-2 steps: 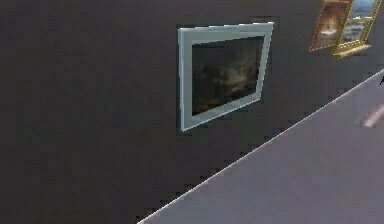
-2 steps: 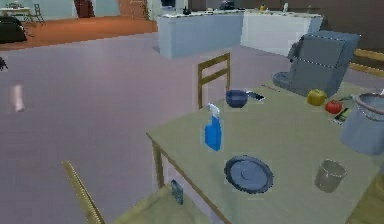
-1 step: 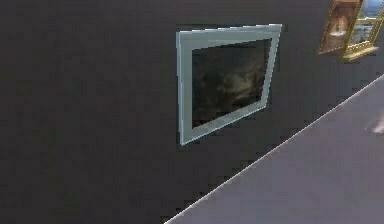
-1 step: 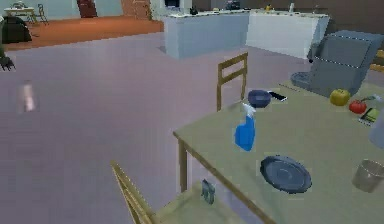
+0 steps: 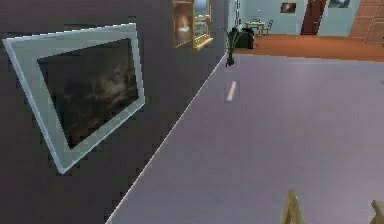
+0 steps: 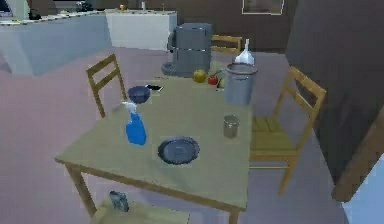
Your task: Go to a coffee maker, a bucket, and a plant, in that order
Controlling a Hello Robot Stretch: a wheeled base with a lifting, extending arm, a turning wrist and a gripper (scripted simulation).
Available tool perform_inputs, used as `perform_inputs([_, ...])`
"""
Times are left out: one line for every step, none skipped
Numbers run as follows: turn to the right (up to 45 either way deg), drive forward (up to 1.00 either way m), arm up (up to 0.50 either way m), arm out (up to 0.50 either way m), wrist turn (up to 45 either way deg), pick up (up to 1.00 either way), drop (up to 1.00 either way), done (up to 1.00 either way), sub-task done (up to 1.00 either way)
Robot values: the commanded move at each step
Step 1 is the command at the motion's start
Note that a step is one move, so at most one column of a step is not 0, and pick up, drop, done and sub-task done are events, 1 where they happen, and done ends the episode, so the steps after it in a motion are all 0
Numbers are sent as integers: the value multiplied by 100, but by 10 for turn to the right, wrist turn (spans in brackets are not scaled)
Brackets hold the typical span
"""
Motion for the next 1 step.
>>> perform_inputs([0, 75, 0, 0, 0, 0, 0, 0, 0])
